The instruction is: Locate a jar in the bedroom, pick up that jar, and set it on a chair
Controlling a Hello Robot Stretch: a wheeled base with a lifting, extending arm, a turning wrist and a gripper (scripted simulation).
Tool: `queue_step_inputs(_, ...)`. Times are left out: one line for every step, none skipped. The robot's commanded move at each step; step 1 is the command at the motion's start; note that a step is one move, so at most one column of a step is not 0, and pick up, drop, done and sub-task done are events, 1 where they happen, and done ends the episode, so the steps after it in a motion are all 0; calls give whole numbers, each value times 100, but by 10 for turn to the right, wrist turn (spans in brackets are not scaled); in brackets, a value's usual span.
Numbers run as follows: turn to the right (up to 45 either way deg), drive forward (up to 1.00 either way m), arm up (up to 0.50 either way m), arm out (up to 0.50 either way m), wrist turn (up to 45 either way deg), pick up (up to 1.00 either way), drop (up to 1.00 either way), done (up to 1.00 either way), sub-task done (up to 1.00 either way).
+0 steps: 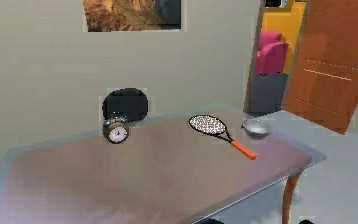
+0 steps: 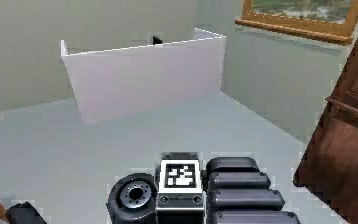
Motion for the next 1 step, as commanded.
queue_step_inputs(450,0,0,0,0,0,0,0,0)
